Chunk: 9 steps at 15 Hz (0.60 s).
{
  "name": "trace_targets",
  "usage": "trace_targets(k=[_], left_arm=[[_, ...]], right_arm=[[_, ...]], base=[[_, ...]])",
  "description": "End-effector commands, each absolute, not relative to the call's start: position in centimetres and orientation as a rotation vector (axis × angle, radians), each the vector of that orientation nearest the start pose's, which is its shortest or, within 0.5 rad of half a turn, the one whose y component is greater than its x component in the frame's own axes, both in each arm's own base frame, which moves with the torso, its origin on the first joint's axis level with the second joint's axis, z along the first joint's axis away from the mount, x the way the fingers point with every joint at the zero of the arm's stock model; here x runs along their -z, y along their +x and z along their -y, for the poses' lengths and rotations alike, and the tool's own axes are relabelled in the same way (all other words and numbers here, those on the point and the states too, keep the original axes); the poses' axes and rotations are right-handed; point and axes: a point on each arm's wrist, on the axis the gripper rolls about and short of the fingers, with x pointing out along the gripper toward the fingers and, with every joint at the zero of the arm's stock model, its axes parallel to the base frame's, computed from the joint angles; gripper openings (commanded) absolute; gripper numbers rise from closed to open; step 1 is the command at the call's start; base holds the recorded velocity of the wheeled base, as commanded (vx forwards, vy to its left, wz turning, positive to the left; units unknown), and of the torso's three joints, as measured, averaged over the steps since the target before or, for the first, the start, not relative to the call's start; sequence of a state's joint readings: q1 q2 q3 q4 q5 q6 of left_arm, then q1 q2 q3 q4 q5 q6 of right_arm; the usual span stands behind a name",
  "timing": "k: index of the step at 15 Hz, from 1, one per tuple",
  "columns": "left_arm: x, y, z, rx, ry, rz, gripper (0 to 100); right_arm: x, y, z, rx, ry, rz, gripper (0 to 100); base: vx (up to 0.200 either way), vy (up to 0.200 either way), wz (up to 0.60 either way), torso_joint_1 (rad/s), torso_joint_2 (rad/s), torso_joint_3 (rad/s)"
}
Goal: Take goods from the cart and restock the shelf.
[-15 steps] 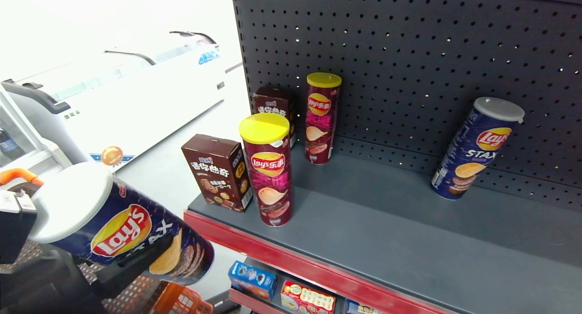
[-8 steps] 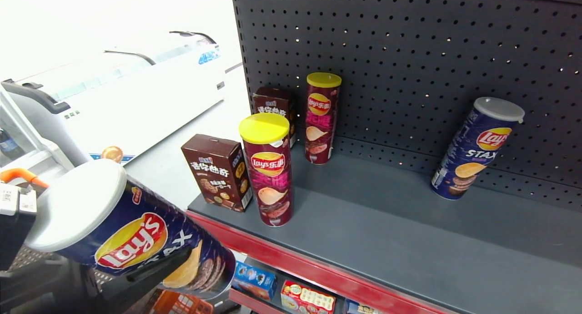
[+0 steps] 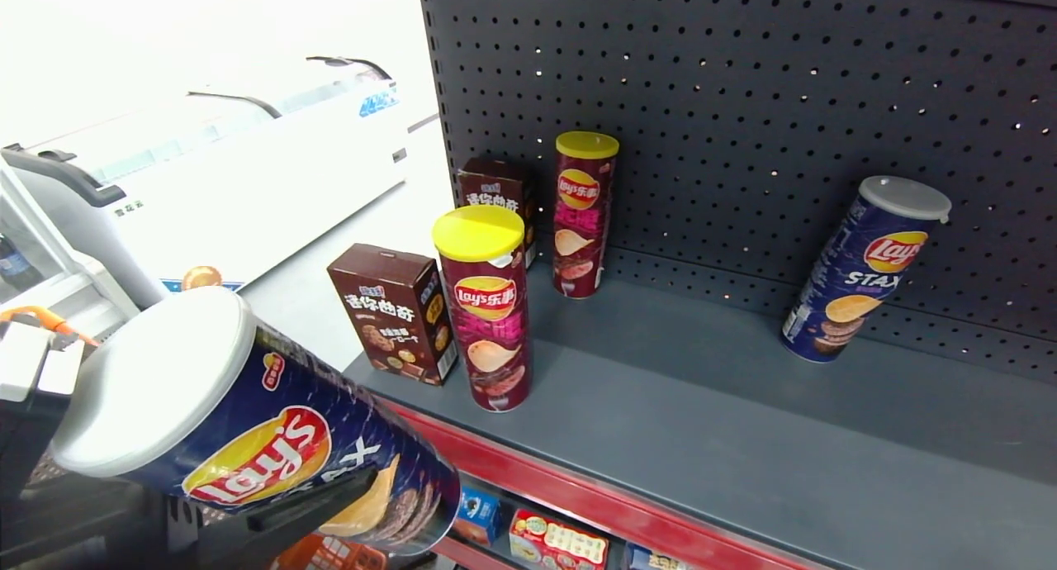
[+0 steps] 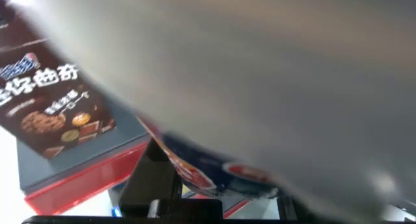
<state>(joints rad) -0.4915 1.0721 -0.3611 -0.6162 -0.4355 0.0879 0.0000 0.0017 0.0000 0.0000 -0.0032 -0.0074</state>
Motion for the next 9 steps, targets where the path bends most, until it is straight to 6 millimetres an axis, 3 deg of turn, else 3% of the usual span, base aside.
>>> trace_targets(k=[1, 8, 9], left_arm=[[-19.69, 12.03, 7.53, 0.931, 0.085, -0.067, 0], [-19.61, 12.14, 7.59, 0.932, 0.086, -0.072, 0], [-19.61, 12.15, 7.57, 0.93, 0.084, -0.072, 0]], right_arm=[[-7.55, -2.27, 0.01, 0.003, -0.008, -0.002, 100], [-7.55, -2.27, 0.01, 0.003, -0.008, -0.002, 100], [-7.55, -2.27, 0.01, 0.005, -0.003, -0.002, 100]], base=[[0.0, 0.0, -0.6, 0.002, 0.0, 0.002], [0.0, 0.0, -0.6, 0.001, 0.0, 0.002], [0.0, 0.0, 0.0, 0.0, 0.0, 0.0]])
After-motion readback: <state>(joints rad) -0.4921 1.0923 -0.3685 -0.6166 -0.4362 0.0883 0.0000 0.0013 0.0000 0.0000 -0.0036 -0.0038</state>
